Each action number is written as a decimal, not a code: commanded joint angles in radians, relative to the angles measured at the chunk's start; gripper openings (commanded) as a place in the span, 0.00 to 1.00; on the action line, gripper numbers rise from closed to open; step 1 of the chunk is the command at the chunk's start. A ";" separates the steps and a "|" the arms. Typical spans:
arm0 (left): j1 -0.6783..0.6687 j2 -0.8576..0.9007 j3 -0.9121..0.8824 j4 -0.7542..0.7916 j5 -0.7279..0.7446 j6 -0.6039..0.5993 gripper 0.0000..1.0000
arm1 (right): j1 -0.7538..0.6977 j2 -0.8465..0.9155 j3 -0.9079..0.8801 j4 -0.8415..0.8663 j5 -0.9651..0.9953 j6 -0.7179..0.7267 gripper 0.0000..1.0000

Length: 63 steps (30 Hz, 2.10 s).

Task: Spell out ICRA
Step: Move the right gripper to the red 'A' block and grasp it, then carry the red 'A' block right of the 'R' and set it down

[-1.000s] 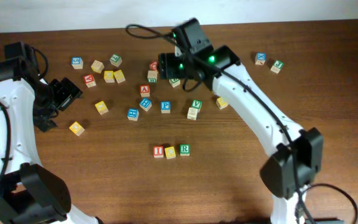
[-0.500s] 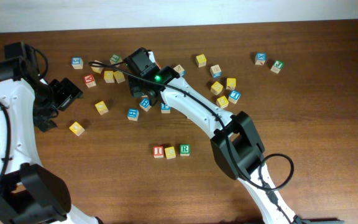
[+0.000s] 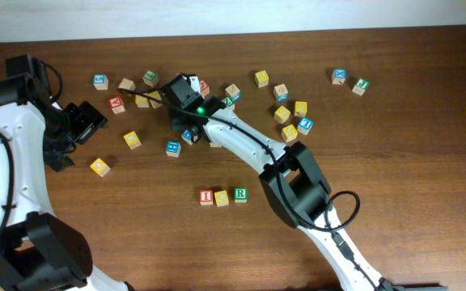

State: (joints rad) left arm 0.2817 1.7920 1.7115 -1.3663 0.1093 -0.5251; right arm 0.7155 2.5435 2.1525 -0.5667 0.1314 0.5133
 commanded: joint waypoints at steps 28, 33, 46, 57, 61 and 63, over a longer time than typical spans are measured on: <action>-0.002 -0.014 0.008 0.000 0.007 -0.013 0.99 | -0.190 -0.188 0.771 -1.132 -0.077 -0.144 0.15; -0.002 -0.014 0.008 0.000 0.007 -0.013 0.99 | -0.200 -0.502 0.450 -1.132 -0.077 -0.199 0.14; -0.002 -0.014 0.008 0.000 0.007 -0.013 0.99 | -0.200 -0.667 -0.661 -0.655 -0.225 -0.055 0.09; -0.002 -0.014 0.008 0.000 0.006 -0.013 0.99 | -0.099 -0.667 -0.922 -0.293 -0.193 0.072 0.10; -0.002 -0.014 0.008 0.000 0.007 -0.013 0.99 | -0.079 -0.666 -0.930 -0.253 -0.146 0.068 0.13; -0.002 -0.014 0.008 0.000 0.007 -0.013 0.99 | -0.080 -0.665 -0.952 -0.244 -0.147 0.068 0.13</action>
State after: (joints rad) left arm 0.2817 1.7912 1.7123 -1.3663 0.1093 -0.5251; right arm 0.6319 1.8843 1.2282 -0.8127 -0.0383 0.5766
